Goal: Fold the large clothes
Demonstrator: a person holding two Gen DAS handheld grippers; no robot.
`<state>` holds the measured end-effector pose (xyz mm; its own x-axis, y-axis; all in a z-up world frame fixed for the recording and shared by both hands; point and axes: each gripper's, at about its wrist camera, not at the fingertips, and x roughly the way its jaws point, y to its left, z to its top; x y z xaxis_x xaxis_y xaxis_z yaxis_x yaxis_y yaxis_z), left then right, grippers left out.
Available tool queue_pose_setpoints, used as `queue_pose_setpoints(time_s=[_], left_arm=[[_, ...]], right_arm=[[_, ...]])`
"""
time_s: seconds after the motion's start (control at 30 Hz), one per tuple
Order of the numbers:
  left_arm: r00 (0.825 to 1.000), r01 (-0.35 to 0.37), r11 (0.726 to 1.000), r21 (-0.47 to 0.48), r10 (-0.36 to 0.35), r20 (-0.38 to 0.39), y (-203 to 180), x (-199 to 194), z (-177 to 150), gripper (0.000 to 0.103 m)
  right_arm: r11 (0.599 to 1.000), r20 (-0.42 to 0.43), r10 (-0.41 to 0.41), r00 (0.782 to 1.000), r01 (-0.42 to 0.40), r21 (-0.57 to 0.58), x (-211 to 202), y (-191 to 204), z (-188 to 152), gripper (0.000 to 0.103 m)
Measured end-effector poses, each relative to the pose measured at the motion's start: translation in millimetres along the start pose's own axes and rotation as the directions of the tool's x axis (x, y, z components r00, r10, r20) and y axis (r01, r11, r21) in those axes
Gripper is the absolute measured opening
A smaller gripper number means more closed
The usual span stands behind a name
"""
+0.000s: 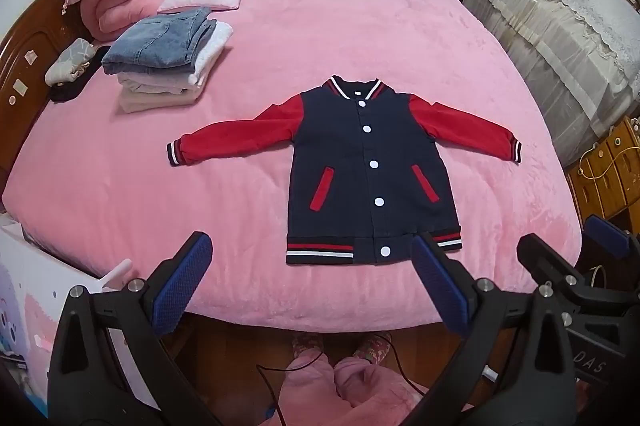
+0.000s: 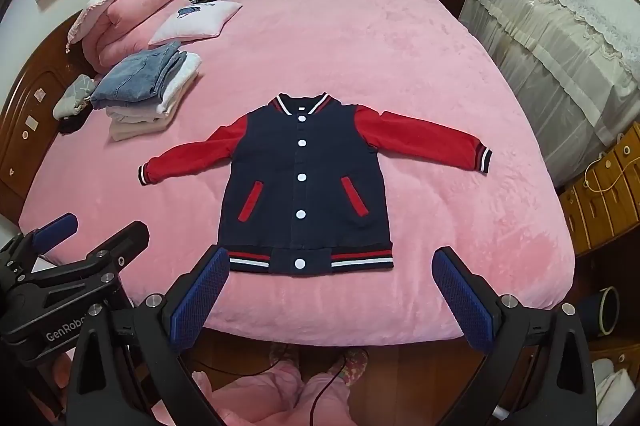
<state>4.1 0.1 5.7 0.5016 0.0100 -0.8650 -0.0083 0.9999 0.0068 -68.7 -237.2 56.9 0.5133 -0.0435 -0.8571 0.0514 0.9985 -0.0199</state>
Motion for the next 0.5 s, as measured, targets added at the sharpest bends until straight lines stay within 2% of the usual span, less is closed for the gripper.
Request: queue_pose_setpoints(time_s=[0.5], left_arm=[[1.000, 0.002, 1.000, 0.001, -0.002, 0.008, 0.8, -5.2, 4.7, 0.098]], right_arm=[[1.000, 0.003, -0.006, 1.000, 0.006, 0.000, -9.3, -2.9, 5.0, 0.103]])
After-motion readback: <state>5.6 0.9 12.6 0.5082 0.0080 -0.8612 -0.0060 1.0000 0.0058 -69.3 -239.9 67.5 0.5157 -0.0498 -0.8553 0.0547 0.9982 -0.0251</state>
